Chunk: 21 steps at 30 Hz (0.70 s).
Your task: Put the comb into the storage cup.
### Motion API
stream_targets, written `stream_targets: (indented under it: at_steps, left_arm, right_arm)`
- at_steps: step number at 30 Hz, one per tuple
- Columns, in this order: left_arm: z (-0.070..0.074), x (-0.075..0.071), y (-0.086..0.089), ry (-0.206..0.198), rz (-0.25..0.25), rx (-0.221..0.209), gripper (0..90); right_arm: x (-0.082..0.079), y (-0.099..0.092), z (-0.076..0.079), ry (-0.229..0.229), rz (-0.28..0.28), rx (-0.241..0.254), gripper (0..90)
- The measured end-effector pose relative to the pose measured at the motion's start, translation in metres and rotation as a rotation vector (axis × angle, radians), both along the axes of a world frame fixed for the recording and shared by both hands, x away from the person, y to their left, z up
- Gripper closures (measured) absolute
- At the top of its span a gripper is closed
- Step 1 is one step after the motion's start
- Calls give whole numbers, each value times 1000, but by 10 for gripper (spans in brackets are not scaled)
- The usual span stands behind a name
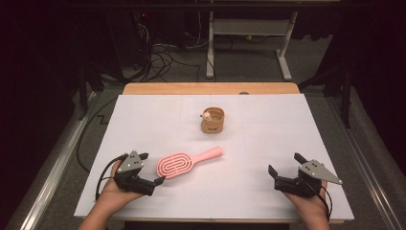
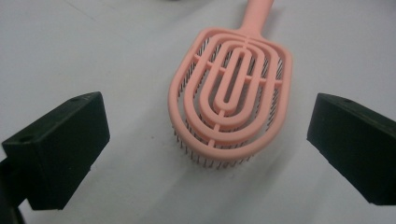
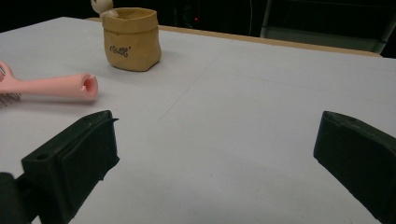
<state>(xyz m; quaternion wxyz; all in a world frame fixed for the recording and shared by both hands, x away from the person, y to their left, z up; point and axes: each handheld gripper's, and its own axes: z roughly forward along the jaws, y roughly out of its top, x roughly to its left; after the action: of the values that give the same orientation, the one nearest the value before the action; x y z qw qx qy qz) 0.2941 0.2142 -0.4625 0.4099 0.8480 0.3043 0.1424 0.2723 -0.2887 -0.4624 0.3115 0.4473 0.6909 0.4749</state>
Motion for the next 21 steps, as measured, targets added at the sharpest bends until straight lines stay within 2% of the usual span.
stream_targets:
  at_steps: [9,21]
  left_arm:
    - [-6,1,-7,40,-26,69,0]
    - [-11,2,-9,92,-36,136,0]
  right_arm:
    - [0,-1,0,2,4,5,3]
    - [0,2,0,5,18,5,3]
